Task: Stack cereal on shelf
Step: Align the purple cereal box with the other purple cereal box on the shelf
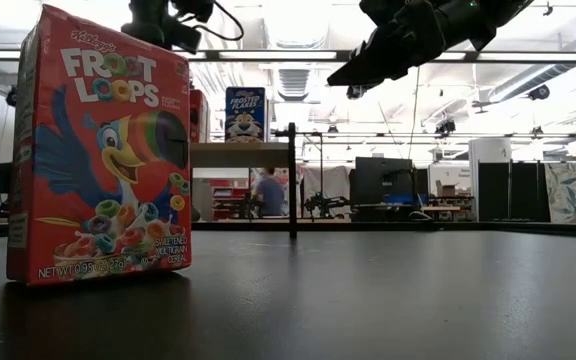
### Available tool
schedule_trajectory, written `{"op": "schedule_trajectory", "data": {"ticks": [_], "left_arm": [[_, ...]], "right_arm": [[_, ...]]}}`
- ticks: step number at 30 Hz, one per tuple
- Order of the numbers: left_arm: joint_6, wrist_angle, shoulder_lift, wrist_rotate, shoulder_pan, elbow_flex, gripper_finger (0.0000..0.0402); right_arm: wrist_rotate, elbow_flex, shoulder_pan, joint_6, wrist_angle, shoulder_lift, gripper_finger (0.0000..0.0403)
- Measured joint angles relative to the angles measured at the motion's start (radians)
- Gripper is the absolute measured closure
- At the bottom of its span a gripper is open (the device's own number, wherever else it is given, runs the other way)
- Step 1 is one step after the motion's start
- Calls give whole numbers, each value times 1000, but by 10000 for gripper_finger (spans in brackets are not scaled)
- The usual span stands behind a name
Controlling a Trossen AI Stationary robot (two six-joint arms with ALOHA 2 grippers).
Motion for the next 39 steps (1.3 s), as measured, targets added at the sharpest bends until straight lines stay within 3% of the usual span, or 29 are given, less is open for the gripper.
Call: {"op": "schedule_trajectory", "data": {"ticks": [15, 19, 25, 31, 39], "left_arm": [[-4, 2, -3, 23, -11, 21, 402], [-42, 5, -10, 69, -48, 61, 402], [-96, 100, -117, 87, -130, 68, 402], [-244, 206, -299, 3, -242, -44, 402], [-415, 353, -518, -162, -365, -338, 402]], "right_arm": [[0, 0, 0, 0, -1, 0, 344], [0, 0, 0, 1, -2, 0, 344], [0, 0, 0, 1, -9, 0, 344], [0, 0, 0, 9, -8, 0, 344], [0, 0, 0, 4, -7, 0, 344]]}}
